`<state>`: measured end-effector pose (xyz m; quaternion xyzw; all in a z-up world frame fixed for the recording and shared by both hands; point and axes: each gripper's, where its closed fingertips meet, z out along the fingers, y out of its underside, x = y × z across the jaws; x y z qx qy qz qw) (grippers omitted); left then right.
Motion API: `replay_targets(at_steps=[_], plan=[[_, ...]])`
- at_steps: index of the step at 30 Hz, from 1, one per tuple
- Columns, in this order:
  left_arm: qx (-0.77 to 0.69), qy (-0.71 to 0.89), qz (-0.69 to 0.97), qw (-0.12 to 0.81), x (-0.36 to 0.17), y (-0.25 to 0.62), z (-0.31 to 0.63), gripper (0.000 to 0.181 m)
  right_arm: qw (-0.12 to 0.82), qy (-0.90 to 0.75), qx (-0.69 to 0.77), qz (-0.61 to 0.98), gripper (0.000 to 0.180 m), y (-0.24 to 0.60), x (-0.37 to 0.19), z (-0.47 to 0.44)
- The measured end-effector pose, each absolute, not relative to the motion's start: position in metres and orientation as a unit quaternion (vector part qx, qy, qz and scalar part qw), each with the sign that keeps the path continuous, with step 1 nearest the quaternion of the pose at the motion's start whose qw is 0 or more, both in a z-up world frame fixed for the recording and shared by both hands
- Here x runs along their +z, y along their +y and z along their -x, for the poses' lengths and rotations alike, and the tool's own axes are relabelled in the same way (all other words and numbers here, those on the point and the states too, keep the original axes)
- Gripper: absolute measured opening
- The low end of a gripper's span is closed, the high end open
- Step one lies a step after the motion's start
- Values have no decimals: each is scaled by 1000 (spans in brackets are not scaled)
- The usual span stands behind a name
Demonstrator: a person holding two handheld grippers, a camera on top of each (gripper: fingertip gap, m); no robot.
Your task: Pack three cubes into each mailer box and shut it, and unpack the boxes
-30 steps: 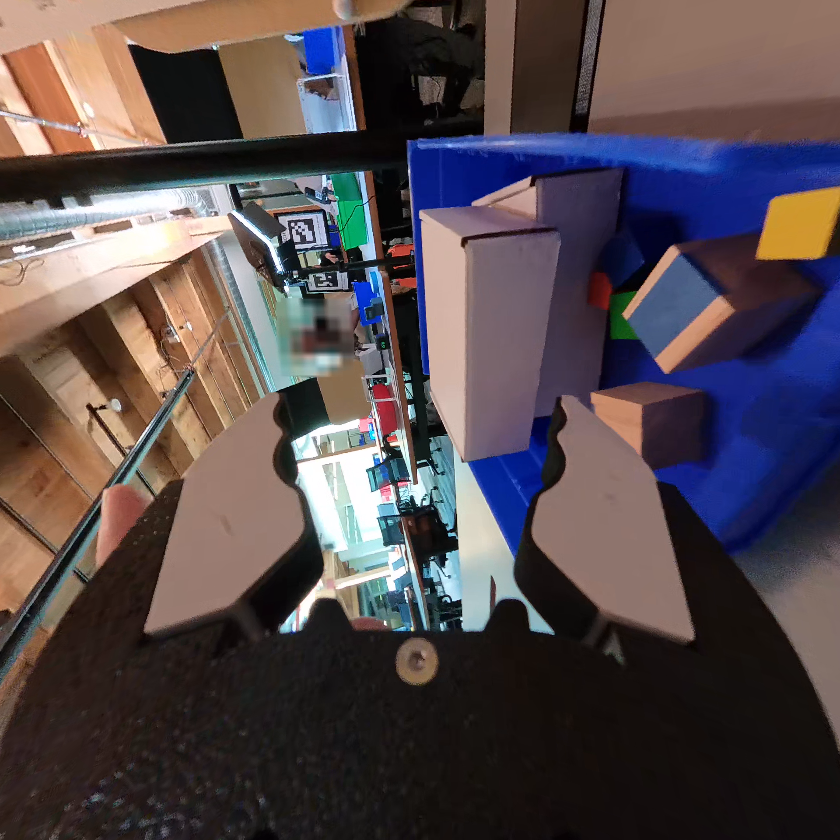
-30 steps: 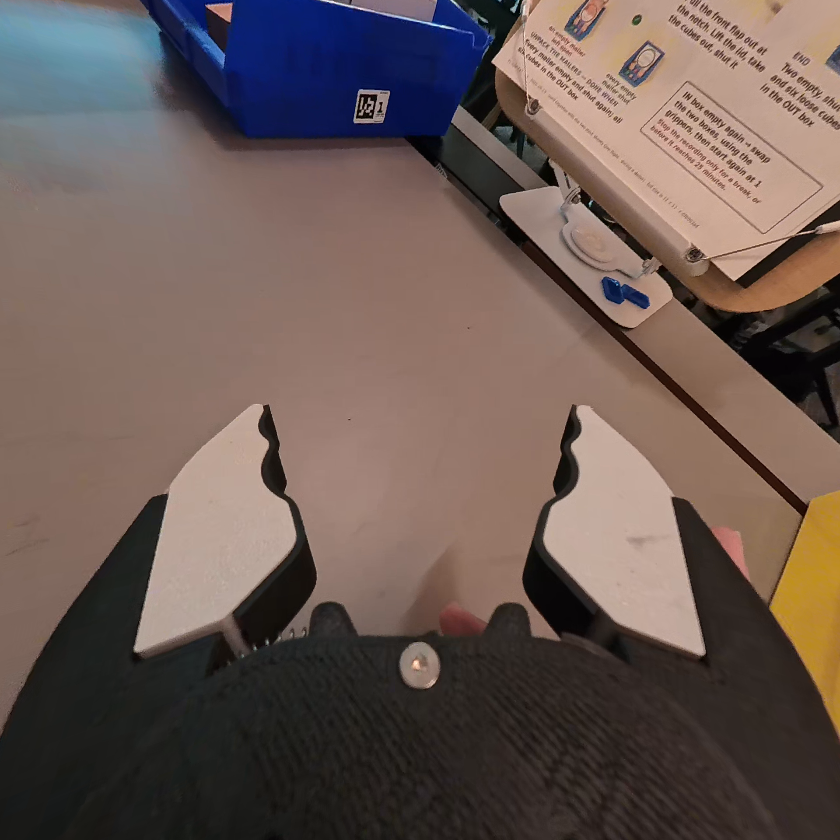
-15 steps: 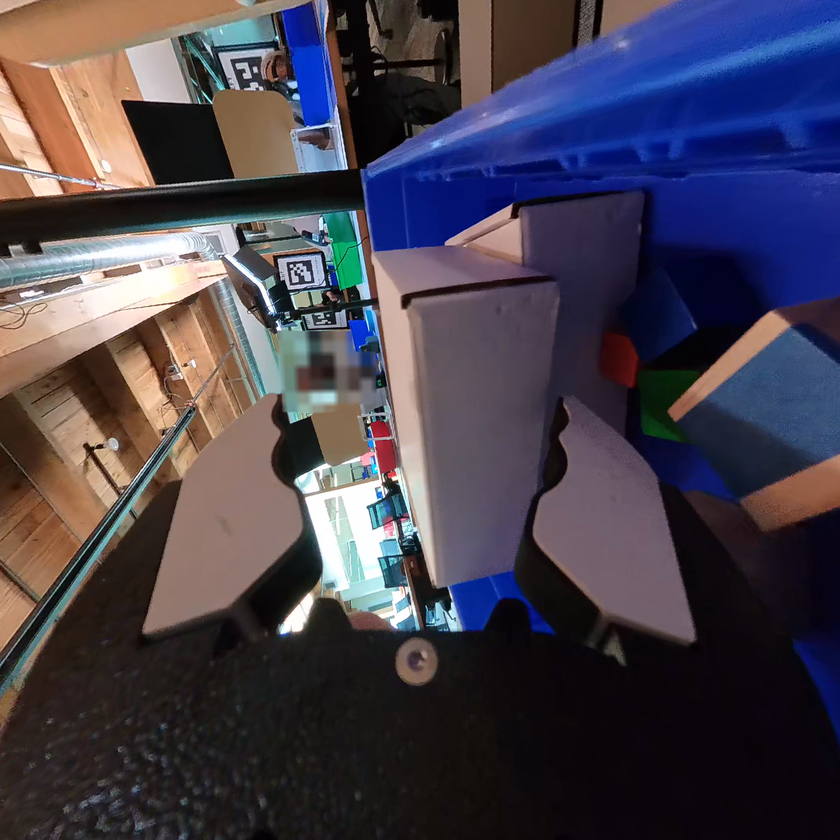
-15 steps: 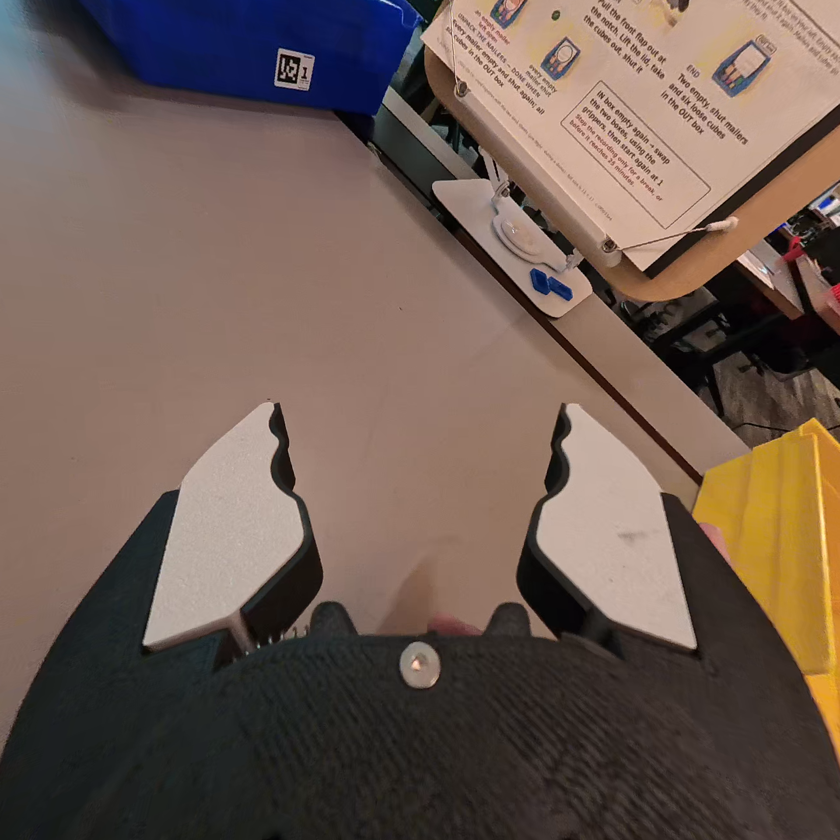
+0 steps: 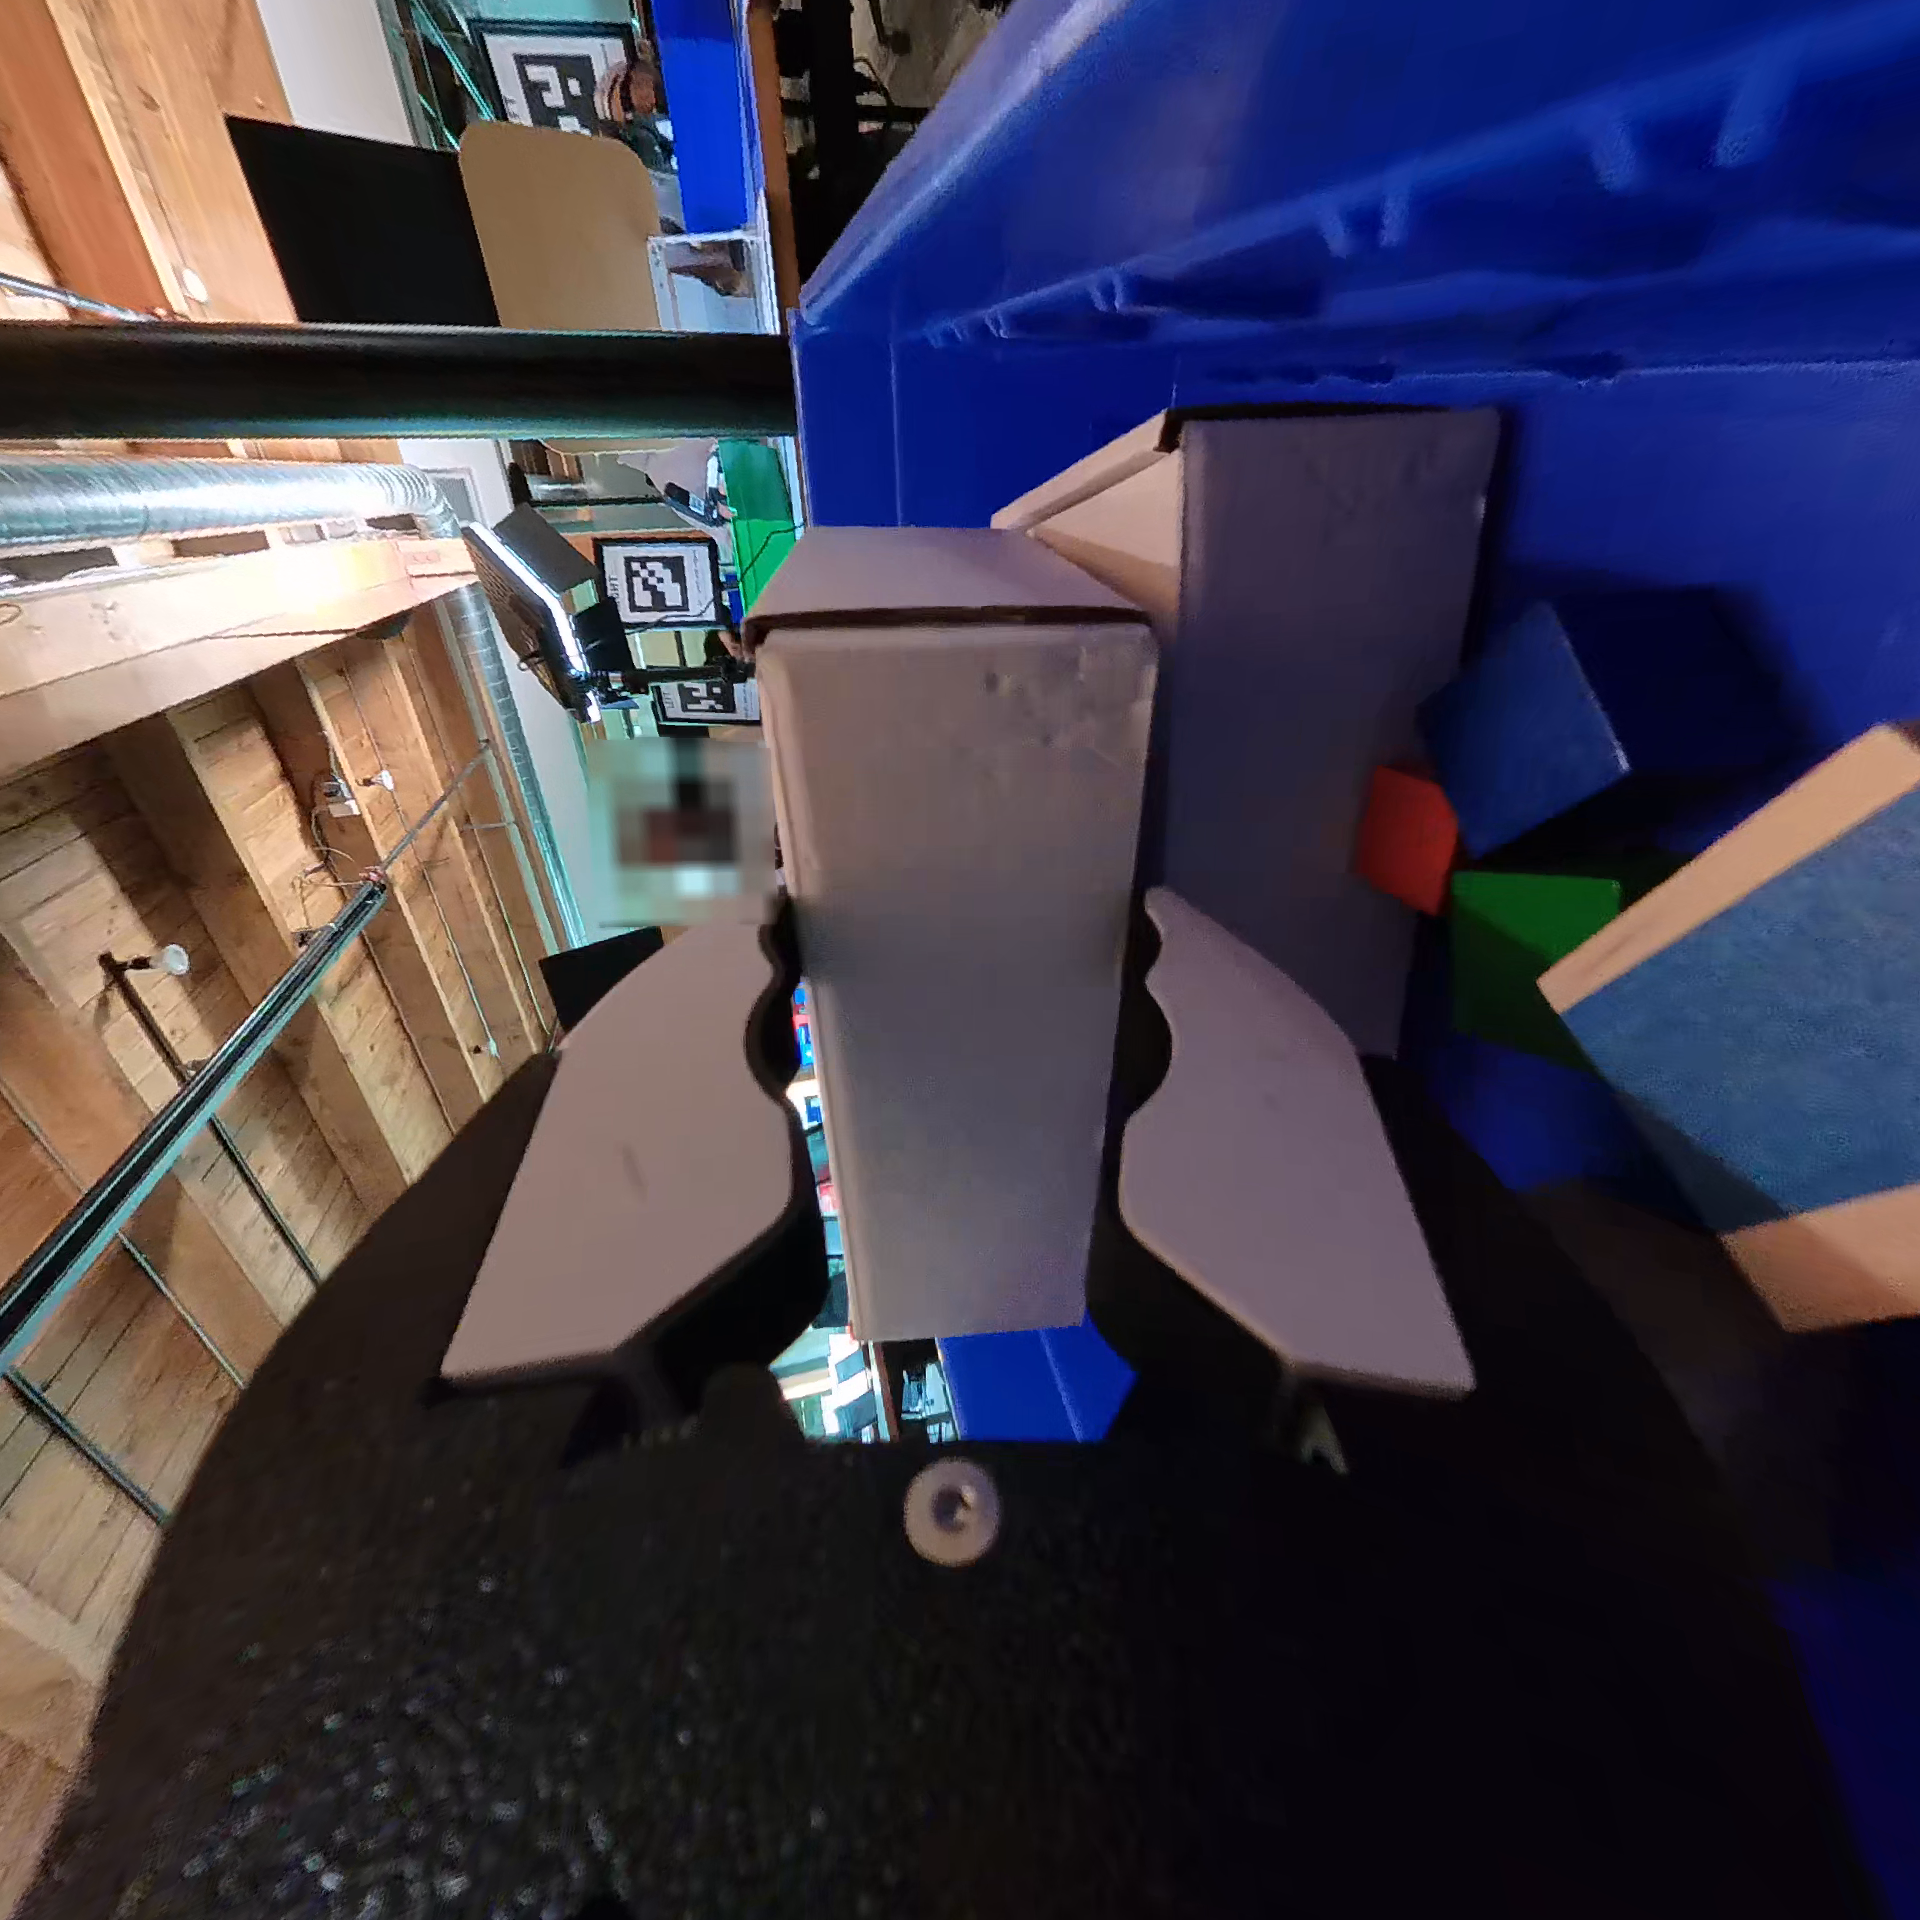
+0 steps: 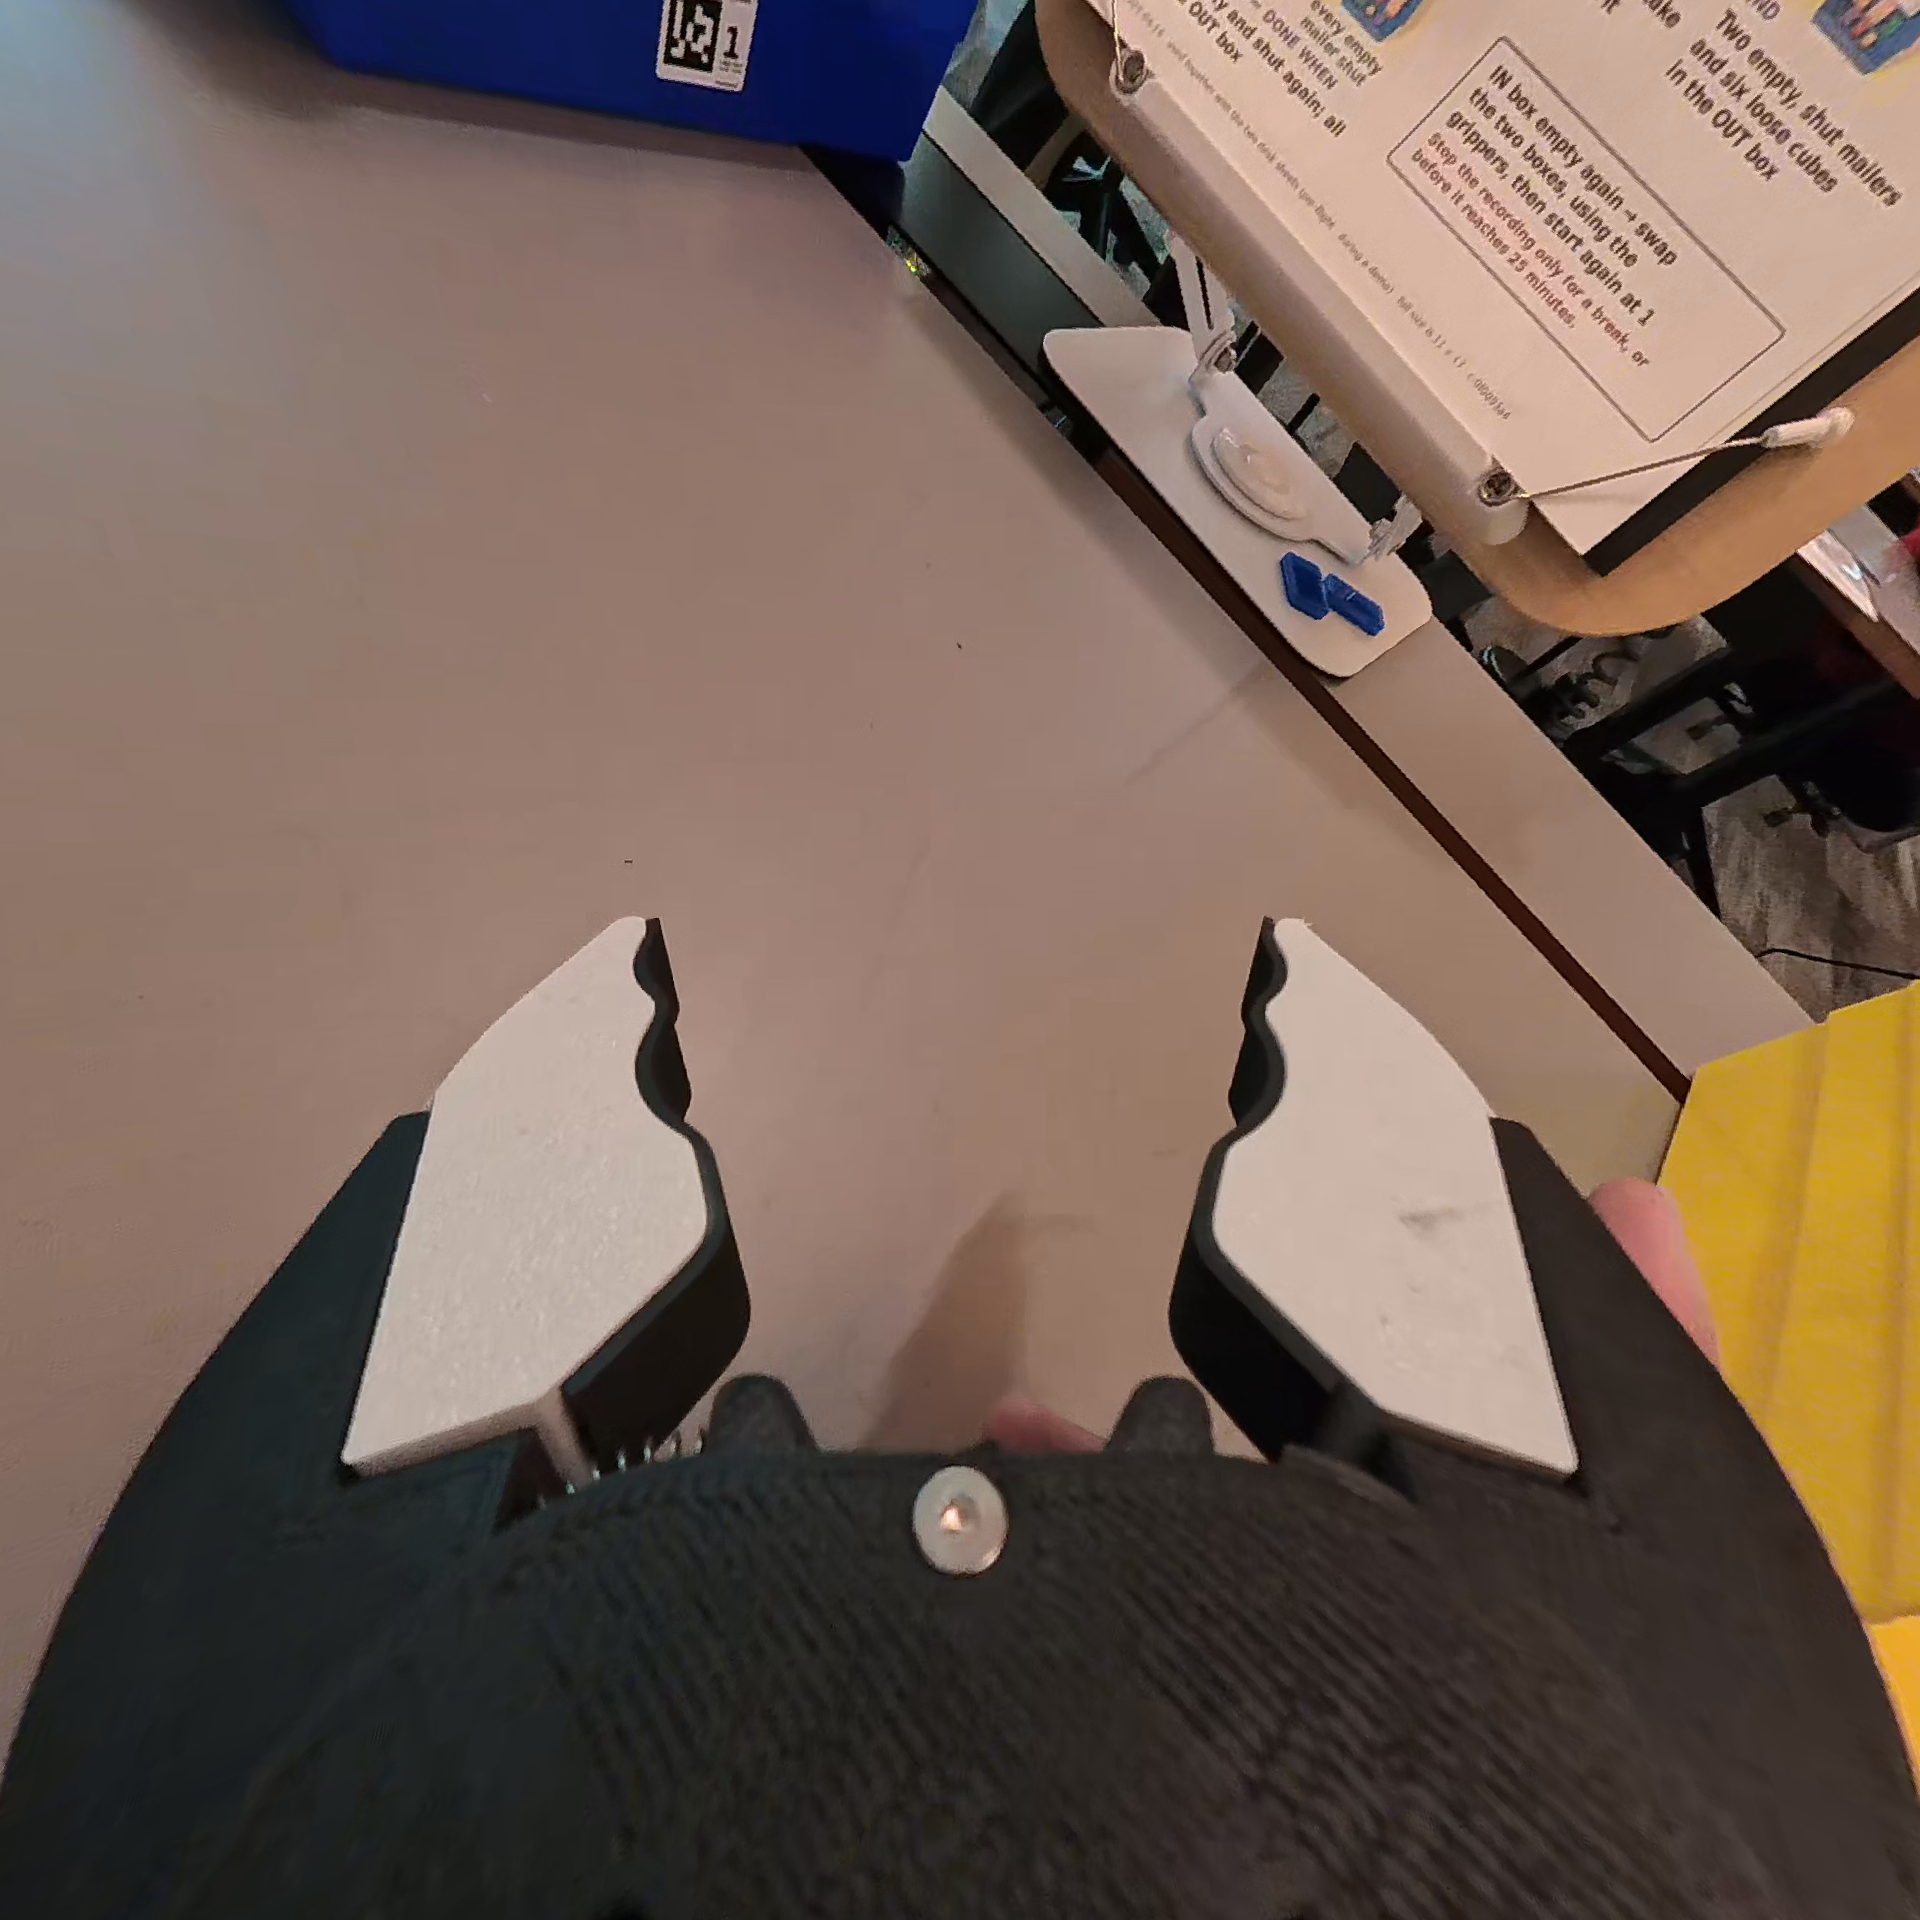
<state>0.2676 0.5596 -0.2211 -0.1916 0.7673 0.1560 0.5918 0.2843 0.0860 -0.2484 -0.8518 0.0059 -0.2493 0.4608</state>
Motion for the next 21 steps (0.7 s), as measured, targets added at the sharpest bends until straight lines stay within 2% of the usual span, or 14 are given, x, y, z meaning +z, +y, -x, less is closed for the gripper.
replay_targets(at_steps=[5,12,17,21], plan=[[147,767,210,588,-209,551,-262,59,467,10,-246,849,100,85,-246,-284],[125,719,267,629,-129,538,-247,58,471,4,-248,847,98,85,-240,-282],[151,706,208,660,-79,476,-235,59,482,3,-253,839,97,82,-228,-281],[155,703,172,673,-62,406,-229,59,496,-2,-256,830,96,81,-218,-278]])
